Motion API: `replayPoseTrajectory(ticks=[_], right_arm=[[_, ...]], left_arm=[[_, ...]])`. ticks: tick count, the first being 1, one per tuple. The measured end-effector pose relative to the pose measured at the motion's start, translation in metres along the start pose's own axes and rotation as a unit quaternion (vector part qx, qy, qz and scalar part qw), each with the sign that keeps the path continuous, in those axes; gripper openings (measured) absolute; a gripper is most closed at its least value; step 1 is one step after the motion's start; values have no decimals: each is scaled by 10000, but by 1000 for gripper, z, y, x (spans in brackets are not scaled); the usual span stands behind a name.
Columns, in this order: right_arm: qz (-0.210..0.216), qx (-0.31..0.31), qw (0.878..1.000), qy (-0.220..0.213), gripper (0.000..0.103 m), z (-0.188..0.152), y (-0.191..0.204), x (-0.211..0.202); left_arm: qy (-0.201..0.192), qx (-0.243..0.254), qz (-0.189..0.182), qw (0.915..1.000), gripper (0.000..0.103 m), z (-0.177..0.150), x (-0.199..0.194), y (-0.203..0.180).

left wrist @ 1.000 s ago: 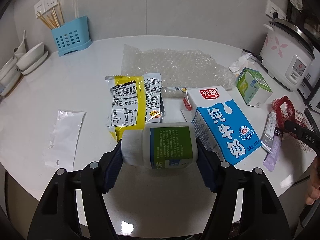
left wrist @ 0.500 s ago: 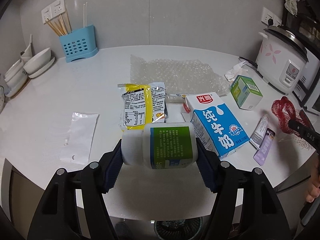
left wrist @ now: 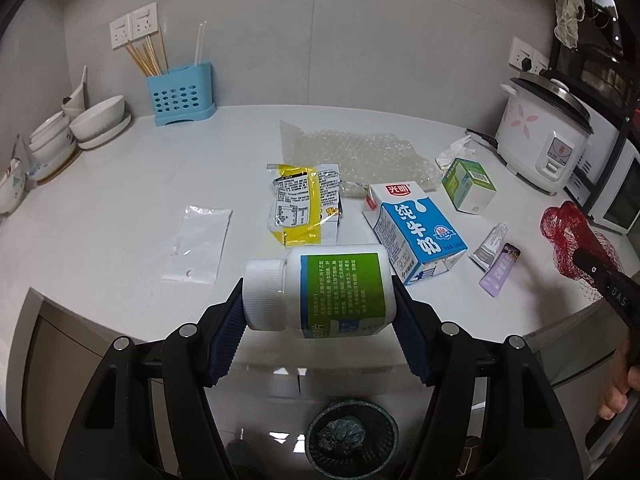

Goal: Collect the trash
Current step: 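Lift the pill bottle and red mesh bag and carry both down over the wastebasket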

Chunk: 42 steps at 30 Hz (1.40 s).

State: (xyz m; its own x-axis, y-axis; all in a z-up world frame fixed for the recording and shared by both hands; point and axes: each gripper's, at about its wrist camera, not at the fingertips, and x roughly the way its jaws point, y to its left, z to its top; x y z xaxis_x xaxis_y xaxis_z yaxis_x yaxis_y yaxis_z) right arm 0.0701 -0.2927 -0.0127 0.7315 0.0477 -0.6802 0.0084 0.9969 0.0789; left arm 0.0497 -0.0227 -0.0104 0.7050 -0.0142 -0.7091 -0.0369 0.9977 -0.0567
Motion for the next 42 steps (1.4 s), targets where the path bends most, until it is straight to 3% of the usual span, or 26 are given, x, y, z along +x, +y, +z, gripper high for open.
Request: replayPoseTrajectory(ticks=[11,16,21,31,42], right_arm=[[354,-390,9975,-466,7,-72,33,-57],[492,-531,9961,-504,7,-112,45,-71],[620,-616,9956,-328,7,-156,51,-64],[464,-582,9961,474,7,-243,51,2],[311,-495,9858,1573,7,-336,51,113]], left_arm=[[-401,52,-213,9990,66,-69,-54,1],[-568,13,-195,9982,66,-103,-67,5],[-460,112,-295,9984,66,-142,-62,6],[-85,218,-418,9989,66,-210,-6,3],[721,218,-587,9954,66,-277,114,-5]])
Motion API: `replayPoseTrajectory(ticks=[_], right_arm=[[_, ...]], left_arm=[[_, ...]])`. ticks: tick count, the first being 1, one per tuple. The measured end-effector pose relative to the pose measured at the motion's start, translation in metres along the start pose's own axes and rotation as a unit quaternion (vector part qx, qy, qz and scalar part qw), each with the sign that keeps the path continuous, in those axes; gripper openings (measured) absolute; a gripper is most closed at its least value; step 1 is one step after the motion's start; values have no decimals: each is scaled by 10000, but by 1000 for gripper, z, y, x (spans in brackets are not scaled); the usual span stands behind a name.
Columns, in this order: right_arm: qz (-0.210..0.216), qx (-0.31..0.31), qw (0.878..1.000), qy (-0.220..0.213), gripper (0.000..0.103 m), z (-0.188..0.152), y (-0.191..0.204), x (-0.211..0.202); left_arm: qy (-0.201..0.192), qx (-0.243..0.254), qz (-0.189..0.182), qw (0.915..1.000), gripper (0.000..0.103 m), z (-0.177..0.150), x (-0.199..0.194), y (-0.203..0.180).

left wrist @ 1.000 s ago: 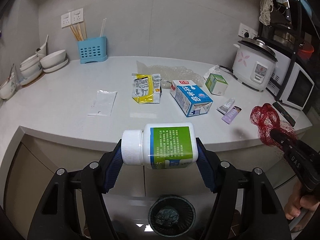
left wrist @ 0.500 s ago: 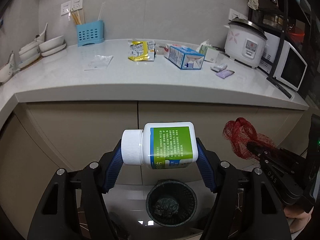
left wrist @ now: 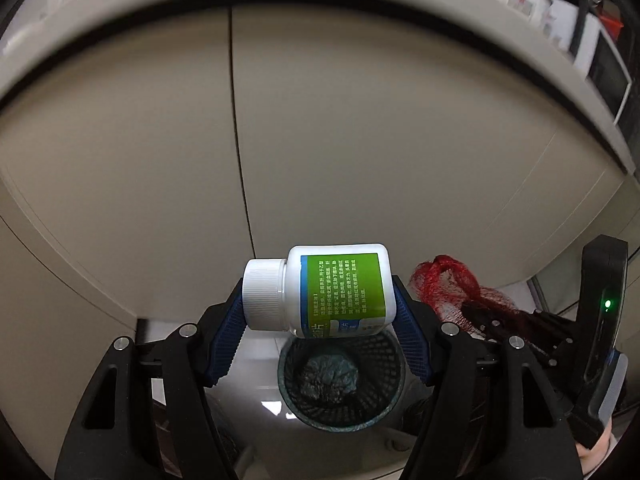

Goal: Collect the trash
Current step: 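Lift the pill bottle and red mesh bag and carry both down over the wastebasket, then open the left tool over the wastebasket while the right tool releases the mesh bag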

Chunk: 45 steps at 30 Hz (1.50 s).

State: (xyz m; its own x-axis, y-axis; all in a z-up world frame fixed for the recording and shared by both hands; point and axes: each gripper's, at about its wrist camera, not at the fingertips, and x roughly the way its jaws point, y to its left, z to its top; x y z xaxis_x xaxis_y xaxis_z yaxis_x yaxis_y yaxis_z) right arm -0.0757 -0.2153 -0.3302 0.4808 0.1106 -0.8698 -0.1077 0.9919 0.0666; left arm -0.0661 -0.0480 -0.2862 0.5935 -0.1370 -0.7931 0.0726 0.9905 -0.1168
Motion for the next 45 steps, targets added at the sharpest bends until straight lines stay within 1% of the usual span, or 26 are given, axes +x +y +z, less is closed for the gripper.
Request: replayPoseTrajectory(ticks=[3,12,16,20,22,25,26,28,32,33,39,40,44,45], right_arm=[[-132,-82,9995,278,7,-12,3,30],[-219,-16,9945,1027,7,-40,-2,97],[-268,33,9889,1461,7,-53,-10,129],[-354,69,9817,1872,7,-57,-18,164],[-379,213,9772,2077,7,-59,-25,177],[-455,278,9748,2168,7,-57,-29,189],[-462,317,9732,2230,7,-58,-30,194],[-447,374,9698,2369,7,-65,-35,202],[-423,388,9675,2462,7,-66,-37,208],[-435,371,9675,2464,7,-60,-38,211],[-413,355,9665,2509,7,-65,-37,217],[-419,363,9661,2523,7,-65,-38,218],[-403,374,9648,2572,7,-66,-38,222],[-404,371,9646,2581,7,-67,-39,222]], left_arm=[[281,-81,15,9996,66,-13,35,6],[1017,-253,-63,9945,66,-49,131,11],[1343,-285,-141,9904,66,-69,168,16],[1591,-169,-157,9870,66,-82,205,14],[1751,-164,-170,9843,66,-87,222,13],[1910,-104,-197,9813,66,-97,240,10],[1962,-88,-207,9803,66,-106,247,9],[2059,-92,-229,9783,66,-112,255,11],[2183,-138,-281,9754,66,-118,259,7],[2190,-138,-297,9752,66,-117,259,6],[2219,-28,-210,9748,67,-124,260,1],[2233,-44,-197,9745,70,-124,260,2],[2240,-69,-210,9743,77,-124,260,4],[2230,-59,-198,9746,80,-125,260,4]])
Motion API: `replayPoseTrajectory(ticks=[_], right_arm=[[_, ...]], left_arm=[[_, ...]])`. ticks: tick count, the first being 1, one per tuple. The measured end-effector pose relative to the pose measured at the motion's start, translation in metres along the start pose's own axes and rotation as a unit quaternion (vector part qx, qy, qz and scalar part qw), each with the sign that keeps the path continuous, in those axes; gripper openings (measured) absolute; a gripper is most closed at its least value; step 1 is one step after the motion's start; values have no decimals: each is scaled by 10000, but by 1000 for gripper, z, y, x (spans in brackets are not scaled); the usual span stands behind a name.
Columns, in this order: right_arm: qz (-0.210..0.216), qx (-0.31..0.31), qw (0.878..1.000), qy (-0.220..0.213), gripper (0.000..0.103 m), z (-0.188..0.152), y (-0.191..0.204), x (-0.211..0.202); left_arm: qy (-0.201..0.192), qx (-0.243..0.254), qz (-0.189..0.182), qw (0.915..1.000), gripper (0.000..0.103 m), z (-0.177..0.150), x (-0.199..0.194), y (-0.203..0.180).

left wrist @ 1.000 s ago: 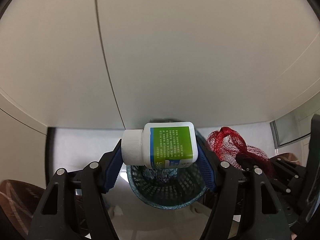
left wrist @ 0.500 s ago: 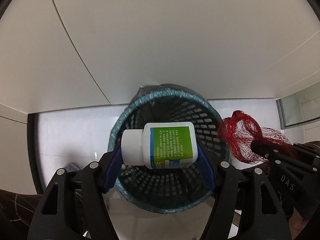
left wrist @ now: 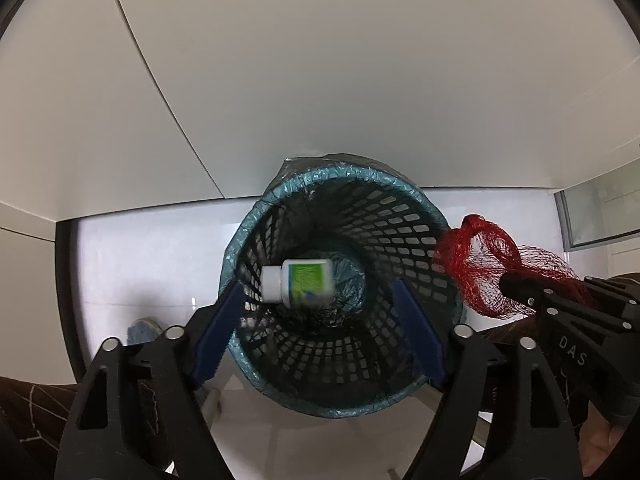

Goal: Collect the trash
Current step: 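Open the left tool over the wastebasket while the right tool releases the mesh bag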

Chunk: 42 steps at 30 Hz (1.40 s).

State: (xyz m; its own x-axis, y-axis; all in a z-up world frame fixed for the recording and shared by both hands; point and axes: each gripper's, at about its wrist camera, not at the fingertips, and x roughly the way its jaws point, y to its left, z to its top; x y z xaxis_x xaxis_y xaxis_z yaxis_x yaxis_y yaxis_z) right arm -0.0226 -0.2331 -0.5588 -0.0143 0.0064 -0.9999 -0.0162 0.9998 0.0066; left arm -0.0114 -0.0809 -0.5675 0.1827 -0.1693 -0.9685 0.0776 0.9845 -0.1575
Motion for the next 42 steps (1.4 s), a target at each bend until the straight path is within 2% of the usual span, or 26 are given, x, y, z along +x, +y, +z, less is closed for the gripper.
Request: replayPoseTrajectory(ticks=[5,10,15,24,31,35,42], right_arm=[[33,13,10000,22,7,0,-2,1],[215,-68,9997,66,10,0,3,3],[392,-195,9990,89,13,1,12,6],[610,-338,9976,58,31,3,21,10],[838,-311,9960,40,55,4,21,7],[862,-267,9959,4,64,6,19,6],[802,-113,9966,-123,71,9,15,1]], left_arm=[[-27,-74,17,10000,84,2,-1,3],[-122,-245,209,9994,93,4,-4,15],[-206,-461,352,9981,97,6,-8,29],[-164,-476,454,9977,97,5,-7,37],[-155,-484,491,9975,97,5,-6,39],[-176,-505,513,9972,97,4,-6,40],[-180,-571,472,9971,97,4,-10,45]])
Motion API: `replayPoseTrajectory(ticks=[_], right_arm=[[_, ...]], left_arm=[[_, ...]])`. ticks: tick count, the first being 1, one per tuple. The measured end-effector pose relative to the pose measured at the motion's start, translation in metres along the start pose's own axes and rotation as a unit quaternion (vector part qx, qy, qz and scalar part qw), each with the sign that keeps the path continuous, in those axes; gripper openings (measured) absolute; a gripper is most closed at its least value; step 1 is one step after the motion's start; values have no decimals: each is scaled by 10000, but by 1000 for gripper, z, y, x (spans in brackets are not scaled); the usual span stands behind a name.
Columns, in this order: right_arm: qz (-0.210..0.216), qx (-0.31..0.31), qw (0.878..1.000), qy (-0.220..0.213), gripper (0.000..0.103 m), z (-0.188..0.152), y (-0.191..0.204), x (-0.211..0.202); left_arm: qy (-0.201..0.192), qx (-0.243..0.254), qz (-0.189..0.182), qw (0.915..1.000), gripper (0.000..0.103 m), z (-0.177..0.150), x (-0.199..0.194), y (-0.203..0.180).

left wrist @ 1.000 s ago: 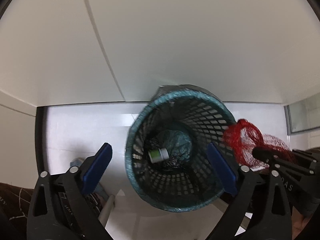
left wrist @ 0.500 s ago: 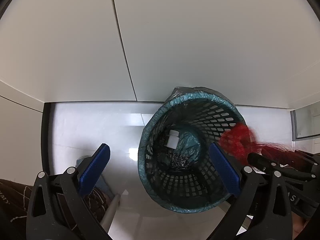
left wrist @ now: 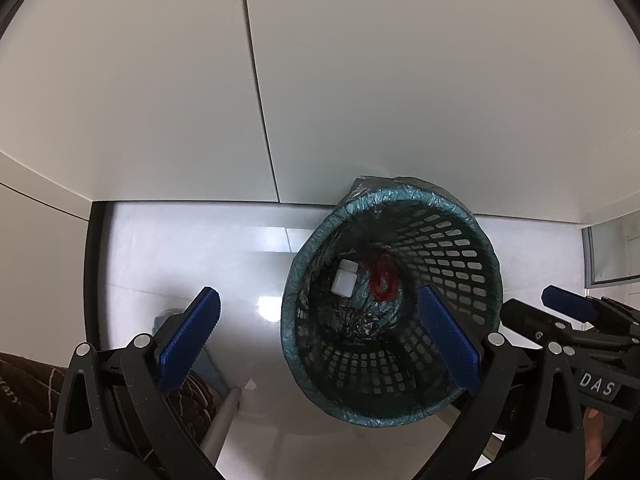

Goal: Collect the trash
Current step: 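Open the left tool over the wastebasket while the right tool releases the mesh bag, then raise both tools back up to the counter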

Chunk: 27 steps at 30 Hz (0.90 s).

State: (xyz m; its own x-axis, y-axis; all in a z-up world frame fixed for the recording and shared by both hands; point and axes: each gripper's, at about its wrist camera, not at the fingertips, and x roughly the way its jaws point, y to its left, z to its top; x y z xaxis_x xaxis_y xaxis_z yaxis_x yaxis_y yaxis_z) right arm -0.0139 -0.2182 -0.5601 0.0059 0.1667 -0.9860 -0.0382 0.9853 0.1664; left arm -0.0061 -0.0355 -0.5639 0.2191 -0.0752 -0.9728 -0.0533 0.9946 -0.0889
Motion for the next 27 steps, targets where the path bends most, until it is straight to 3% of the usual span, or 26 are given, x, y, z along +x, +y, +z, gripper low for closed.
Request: replayPoseTrajectory(ticks=[11,27], right_arm=[[-277,-96,9981,-547,78,-5,2,-33],[-520,-329,9800,-1891,90,-27,26,-141]], left_arm=[[-254,279,-38,9993,97,-7,-38,-4],[-1005,317,-123,9944,97,-21,-139,2]])
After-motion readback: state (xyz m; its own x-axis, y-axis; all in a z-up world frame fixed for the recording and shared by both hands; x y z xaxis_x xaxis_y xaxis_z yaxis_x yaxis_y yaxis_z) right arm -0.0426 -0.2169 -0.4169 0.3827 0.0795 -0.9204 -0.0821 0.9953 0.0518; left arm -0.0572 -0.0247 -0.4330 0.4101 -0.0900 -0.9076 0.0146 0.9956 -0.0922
